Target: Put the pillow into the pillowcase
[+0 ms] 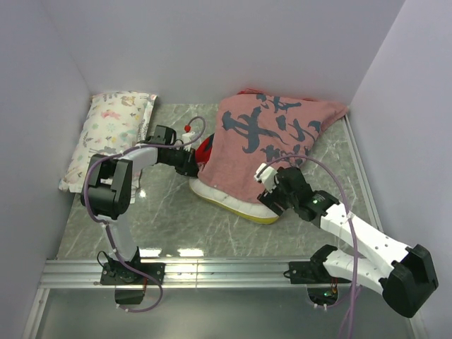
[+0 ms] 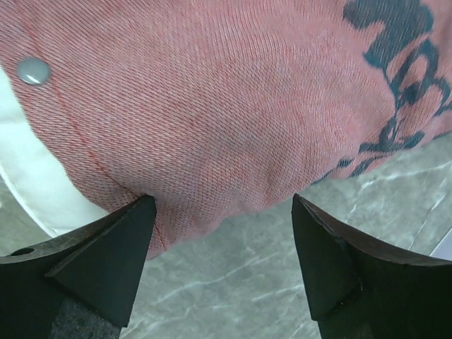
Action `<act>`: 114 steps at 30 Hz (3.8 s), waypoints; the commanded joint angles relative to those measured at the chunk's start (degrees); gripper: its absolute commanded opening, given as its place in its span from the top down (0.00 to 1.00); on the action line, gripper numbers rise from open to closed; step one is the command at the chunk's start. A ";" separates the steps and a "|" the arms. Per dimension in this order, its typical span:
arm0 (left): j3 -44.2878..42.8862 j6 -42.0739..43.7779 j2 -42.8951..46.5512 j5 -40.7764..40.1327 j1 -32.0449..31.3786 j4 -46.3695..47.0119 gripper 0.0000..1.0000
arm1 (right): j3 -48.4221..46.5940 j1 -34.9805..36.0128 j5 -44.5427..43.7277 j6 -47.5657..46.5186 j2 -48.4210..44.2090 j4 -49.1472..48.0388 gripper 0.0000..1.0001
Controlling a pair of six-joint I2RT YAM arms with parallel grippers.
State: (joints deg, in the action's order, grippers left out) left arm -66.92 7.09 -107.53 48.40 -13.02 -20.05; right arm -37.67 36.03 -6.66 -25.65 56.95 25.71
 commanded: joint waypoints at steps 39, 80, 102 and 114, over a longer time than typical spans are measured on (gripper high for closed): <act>-1.20 0.55 -1.81 -1.03 3.61 -4.99 0.99 | 12.53 9.59 -34.74 -10.65 -2.10 -30.55 0.32; -3.39 -10.67 12.32 10.11 5.01 -1.57 0.99 | -4.28 -2.02 -15.68 -4.77 -10.80 -5.25 1.00; -30.68 -28.27 30.35 -3.13 14.11 9.73 0.87 | -61.93 -21.97 -9.00 -12.32 6.60 -3.24 1.00; 7.05 -8.69 44.86 -42.73 -28.77 15.81 0.27 | -53.20 -12.75 -8.29 -5.30 3.52 3.55 1.00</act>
State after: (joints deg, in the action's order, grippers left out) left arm -59.99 -7.35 -65.49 19.73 -34.24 -13.10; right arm -87.05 20.99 -15.14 -33.78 60.25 33.32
